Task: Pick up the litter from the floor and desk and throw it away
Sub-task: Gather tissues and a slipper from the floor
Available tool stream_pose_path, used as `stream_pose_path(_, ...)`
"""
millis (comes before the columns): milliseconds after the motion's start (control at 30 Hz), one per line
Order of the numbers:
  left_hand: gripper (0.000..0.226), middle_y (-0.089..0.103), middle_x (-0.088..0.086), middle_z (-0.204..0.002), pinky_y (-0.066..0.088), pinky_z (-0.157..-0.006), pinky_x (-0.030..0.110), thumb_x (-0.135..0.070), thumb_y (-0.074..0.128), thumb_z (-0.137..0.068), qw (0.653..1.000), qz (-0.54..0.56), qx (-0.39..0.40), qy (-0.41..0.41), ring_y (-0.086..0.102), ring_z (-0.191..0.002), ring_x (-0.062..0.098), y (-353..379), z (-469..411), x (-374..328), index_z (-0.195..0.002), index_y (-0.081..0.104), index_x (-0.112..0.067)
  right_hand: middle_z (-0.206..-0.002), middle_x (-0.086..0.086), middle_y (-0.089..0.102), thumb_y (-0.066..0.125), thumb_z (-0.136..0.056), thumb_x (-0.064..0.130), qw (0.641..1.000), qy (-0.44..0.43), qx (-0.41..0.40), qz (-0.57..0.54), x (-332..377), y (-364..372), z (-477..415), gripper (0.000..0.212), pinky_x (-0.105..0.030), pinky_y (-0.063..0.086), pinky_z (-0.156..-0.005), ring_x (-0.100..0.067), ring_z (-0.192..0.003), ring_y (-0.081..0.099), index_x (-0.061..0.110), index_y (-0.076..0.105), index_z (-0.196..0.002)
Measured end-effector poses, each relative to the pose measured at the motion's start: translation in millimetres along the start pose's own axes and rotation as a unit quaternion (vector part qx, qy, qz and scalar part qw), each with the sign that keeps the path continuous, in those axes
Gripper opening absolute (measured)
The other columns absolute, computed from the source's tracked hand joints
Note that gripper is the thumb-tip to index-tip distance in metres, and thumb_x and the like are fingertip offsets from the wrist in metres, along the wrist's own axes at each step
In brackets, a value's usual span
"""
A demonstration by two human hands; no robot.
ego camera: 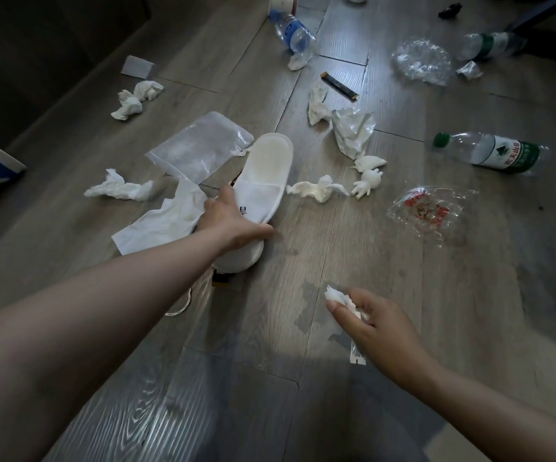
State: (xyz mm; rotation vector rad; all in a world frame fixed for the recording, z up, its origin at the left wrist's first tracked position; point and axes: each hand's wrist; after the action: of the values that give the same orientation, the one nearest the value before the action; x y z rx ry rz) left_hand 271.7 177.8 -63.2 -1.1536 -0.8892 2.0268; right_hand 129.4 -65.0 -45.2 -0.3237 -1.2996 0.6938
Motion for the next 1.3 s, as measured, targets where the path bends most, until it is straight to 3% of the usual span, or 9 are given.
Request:
stream_pose_path(200, 0.096, 0.046, 0.01, -0.121, 0.043, -0.078, 0.033, -0.055, 0.074, -0.052, 1.0, 0.005, 0.003, 0.018, 0.051, -0.102, 0.03, -19.0, 12.1, 6.0, -0.131, 0.03, -0.023, -0.054, 0.013, 0.045, 0.051, -0.087, 0.057, 1.0, -0.004, -0.03, 0.001, 6.6, -5.1, 1.2, 0.043, -0.021, 0.03, -0.046, -0.002, -0.049, 0.041, 0.022, 0.047, -0.062)
stream_pose_path(367, 0.103, 0.049, 0.007, -0.119, 0.044, -0.078, 0.034, -0.06, 0.068, -0.042, 0.999, 0.035, 0.025, 0.025, 0.052, -0.1, 0.027, -52.5, 42.1, -0.5, -0.132, 0.029, -0.026, -0.054, 0.012, 0.047, 0.053, -0.087, 0.056, 0.997, 0.016, -0.054, -0.055, 33.8, -21.7, 0.9, 0.037, -0.022, 0.033, -0.048, 0.0, -0.049, 0.042, 0.027, 0.054, -0.063)
stream_pose_path(500, 0.103, 0.051, 0.003, -0.113, 0.043, -0.074, 0.033, -0.064, 0.063, -0.035, 0.996, 0.087, 0.038, 0.001, 0.052, -0.097, 0.023, -87.0, 82.6, -16.1, -0.126, 0.033, -0.027, -0.061, -0.006, 0.051, 0.054, -0.088, 0.053, 0.987, 0.047, -0.107, -0.108, 66.3, -49.5, 13.7, 0.051, -0.035, 0.038, -0.055, -0.014, -0.056, 0.046, 0.004, 0.055, -0.075)
stream_pose_path(633, 0.097, 0.053, -0.004, -0.105, 0.037, -0.06, 0.025, -0.065, 0.061, -0.03, 0.991, 0.114, 0.066, -0.005, 0.052, -0.091, 0.017, -139.0, 143.7, -54.5, -0.118, 0.036, -0.032, -0.066, -0.016, 0.056, 0.054, -0.092, 0.047, 0.972, 0.096, -0.154, -0.148, 114.4, -98.5, 51.0, 0.049, -0.043, 0.047, -0.06, -0.024, -0.059, 0.052, 0.0, 0.059, -0.081)
stream_pose_path(767, 0.088, 0.054, -0.007, -0.1, 0.038, -0.059, 0.024, -0.063, 0.062, -0.03, 0.986, 0.133, 0.104, 0.014, 0.054, -0.086, 0.012, -209.6, 217.0, -113.8, -0.11, 0.034, -0.037, -0.058, -0.013, 0.056, 0.053, -0.092, 0.051, 0.957, 0.131, -0.208, -0.152, 182.9, -166.3, 110.9, 0.053, -0.029, 0.041, -0.053, -0.025, -0.053, 0.056, 0.001, 0.057, -0.077)
stream_pose_path(867, 0.088, 0.053, -0.013, -0.096, 0.042, -0.06, 0.026, -0.06, 0.063, -0.032, 0.981, 0.142, 0.128, 0.03, 0.054, -0.083, 0.006, -270.9, 278.0, -167.4, -0.112, 0.035, -0.035, -0.057, 0.002, 0.051, 0.054, -0.092, 0.048, 0.945, 0.153, -0.239, -0.162, 246.8, -222.6, 162.4, 0.051, -0.028, 0.039, -0.054, -0.009, -0.053, 0.05, 0.001, 0.055, -0.073)
stream_pose_path(1100, 0.087, 0.056, -0.011, -0.102, 0.052, -0.075, 0.036, -0.058, 0.066, -0.036, 0.966, 0.158, 0.194, 0.066, 0.058, -0.09, 0.014, -425.7, 414.7, -295.5, -0.114, 0.034, -0.037, -0.052, 0.006, 0.045, 0.056, -0.092, 0.045, 0.905, 0.182, -0.323, -0.209, 413.0, -355.7, 283.6, 0.046, -0.035, 0.041, -0.052, -0.013, -0.051, 0.047, 0.008, 0.049, -0.066)
stream_pose_path(1200, 0.088, 0.058, -0.008, -0.105, 0.055, -0.081, 0.042, -0.057, 0.068, -0.039, 0.951, 0.169, 0.227, 0.126, 0.061, -0.093, 0.018, -490.0, 467.5, -343.9, -0.118, 0.034, -0.04, -0.053, 0.008, 0.046, 0.056, -0.091, 0.048, 0.887, 0.167, -0.38, -0.2, 486.8, -412.4, 335.2, 0.045, -0.025, 0.039, -0.05, -0.009, -0.052, 0.046, 0.011, 0.05, -0.066)
stream_pose_path(1300, 0.09, 0.059, -0.008, -0.105, 0.054, -0.072, 0.035, -0.058, 0.068, -0.04, 0.925, 0.163, 0.265, 0.218, 0.062, -0.09, 0.015, -540.0, 522.0, -382.2, -0.122, 0.036, -0.037, -0.056, 0.004, 0.046, 0.054, -0.092, 0.047, 0.857, 0.157, -0.461, -0.167, 554.1, -450.1, 399.7, 0.049, -0.02, 0.035, -0.049, -0.007, -0.053, 0.044, 0.003, 0.052, -0.07)
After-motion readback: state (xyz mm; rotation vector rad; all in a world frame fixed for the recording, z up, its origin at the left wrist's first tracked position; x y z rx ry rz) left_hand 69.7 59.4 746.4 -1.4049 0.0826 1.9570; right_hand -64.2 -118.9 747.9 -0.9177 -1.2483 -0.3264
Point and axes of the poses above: each hand's wrist, its own z-axis away from the middle knuckle, its own y-axis out of the palm, x = y × z
